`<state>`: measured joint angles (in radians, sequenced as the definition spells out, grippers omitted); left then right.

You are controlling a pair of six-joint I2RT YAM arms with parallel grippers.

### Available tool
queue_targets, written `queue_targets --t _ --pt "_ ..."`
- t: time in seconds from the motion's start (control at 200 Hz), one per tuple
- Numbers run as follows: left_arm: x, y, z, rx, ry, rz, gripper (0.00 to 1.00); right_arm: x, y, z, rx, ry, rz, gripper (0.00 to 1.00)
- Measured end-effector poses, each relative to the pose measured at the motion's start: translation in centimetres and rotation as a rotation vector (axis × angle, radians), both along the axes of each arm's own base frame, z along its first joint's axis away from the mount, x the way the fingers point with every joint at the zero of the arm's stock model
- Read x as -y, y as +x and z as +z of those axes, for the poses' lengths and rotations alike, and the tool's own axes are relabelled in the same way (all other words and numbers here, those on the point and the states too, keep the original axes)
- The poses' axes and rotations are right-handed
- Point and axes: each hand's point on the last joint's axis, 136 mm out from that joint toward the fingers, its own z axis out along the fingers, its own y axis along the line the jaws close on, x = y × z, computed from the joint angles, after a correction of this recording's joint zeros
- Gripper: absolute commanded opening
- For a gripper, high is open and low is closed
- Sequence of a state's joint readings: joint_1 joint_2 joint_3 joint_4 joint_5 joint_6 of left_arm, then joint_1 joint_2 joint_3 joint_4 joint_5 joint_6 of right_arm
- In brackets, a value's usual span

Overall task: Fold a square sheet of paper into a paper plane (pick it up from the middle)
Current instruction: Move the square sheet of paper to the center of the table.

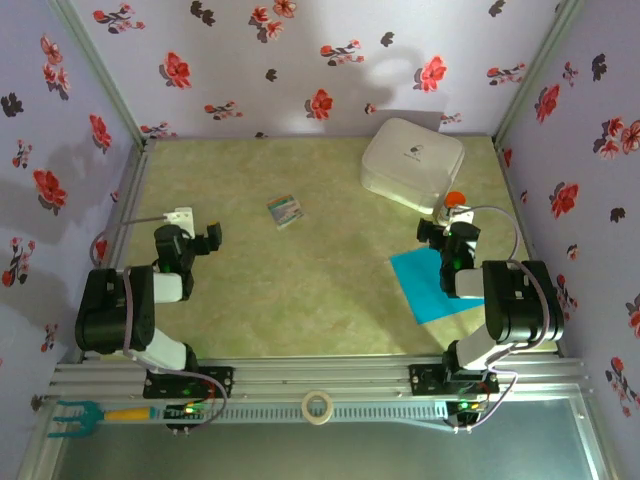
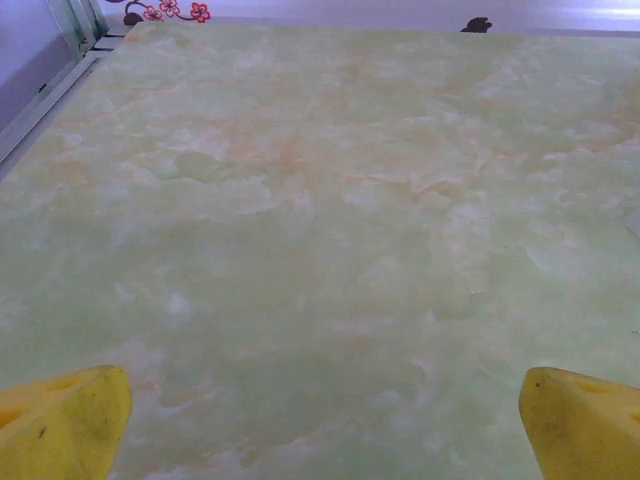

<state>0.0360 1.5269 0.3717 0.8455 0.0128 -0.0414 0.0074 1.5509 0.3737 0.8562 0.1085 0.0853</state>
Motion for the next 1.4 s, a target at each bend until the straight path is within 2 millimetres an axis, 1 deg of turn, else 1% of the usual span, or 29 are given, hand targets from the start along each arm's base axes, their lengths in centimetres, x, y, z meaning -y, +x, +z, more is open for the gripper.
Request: queue_targets --t 0.71,0.9,1.105,1.175,1.27,1.31,1.4 --pt "0.0 0.1 0.1 0.003 0.000 0.000 1.00 0.2 0.3 0.3 0.008 0.004 0.000 0.99" --pt "0.0 0.3 0.8 0.034 0.001 0.000 1.00 0.0 0.3 0.3 0.008 0.008 0.010 0.99" --pt "0.0 -0.2 0.8 0.048 0.002 0.001 1.00 -0.4 0.3 0.5 0.011 0.003 0.026 0.99" --pt "0.0 -0.6 1.1 0.053 0.003 0.002 1.00 -0.5 0.1 1.1 0.013 0.004 0.028 0.99" --pt "-0.4 -1.1 3.0 0.086 0.002 0.030 1.00 -0.4 -0.2 2.8 -0.007 0.016 0.013 0.99" --pt "-0.7 -1.4 4.3 0.112 -0.001 0.046 1.00 -0.2 -0.1 4.0 -0.016 0.034 -0.005 0.99" --pt "-1.2 -2.0 6.7 0.152 -0.036 0.093 1.00 0.0 0.2 7.8 -0.002 0.116 -0.060 0.99"
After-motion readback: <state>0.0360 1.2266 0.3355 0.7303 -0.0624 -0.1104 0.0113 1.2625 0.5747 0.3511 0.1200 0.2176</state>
